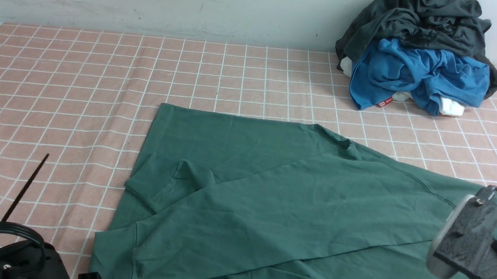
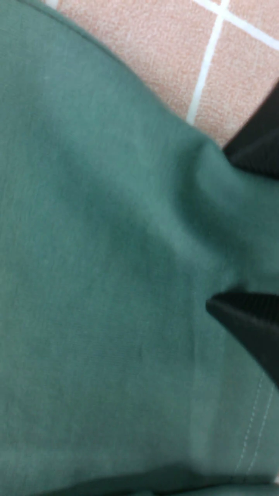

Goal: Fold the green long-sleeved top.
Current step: Use both arms simultaneously to clamp the lower edge of the clothing fabric

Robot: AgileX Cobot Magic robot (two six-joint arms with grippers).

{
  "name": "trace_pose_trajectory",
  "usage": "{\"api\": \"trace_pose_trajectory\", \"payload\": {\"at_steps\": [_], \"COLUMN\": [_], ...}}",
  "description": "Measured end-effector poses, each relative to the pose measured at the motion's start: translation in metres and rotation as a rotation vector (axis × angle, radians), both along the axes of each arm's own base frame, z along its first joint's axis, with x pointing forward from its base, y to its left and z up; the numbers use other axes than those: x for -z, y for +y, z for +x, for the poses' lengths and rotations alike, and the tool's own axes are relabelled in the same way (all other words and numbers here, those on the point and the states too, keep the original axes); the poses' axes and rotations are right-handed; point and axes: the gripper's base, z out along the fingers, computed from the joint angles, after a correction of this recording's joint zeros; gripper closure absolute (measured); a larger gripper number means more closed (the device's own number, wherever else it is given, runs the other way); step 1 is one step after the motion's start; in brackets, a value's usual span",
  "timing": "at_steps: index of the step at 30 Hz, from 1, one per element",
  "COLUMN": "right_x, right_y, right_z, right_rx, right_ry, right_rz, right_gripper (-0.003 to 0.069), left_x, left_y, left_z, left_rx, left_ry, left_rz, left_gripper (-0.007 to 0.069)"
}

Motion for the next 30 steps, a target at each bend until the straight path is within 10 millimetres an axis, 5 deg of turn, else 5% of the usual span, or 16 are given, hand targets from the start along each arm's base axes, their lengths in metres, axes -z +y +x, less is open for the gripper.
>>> {"api": "trace_pose_trajectory", "payload": {"at_steps": [6, 16, 19, 25, 30], "right_x": [0.0, 0.005, 0.021, 0.078, 0.1], "right_y": [0.0, -0.003, -0.008, -0.025, -0.035], "right_z": [0.0, 0.0, -0.001, -0.002, -0.001], "right_rx": [-0.013, -0.167, -0.238, -0.334, -0.419], "right_ry": [-0.005, -0.063, -0.081, -0.227, -0.348], "right_rz": [-0.001, -0.05, -0.11, -0.228, -0.308], "right_gripper": [0.0673, 0.0629, 0.055, 0.023, 0.0134], "left_x": [0.0, -0.016, -0.025, -0.034, -0.035], "left_y": [-0.001, 0.012, 0.02, 0.026, 0.025], "left_z": [0.0, -0.009, -0.016, -0.022, -0.021], "left_rx": [-0.076, -0.274, -0.294, -0.291, -0.289], "left_ry": [-0.002, 0.068, 0.088, 0.064, 0.055], "left_rz": [-0.018, 0.069, 0.105, 0.075, 0.063], "left_gripper": [0.0584, 0.0618, 0.0618, 0.0618, 0.0618]}}
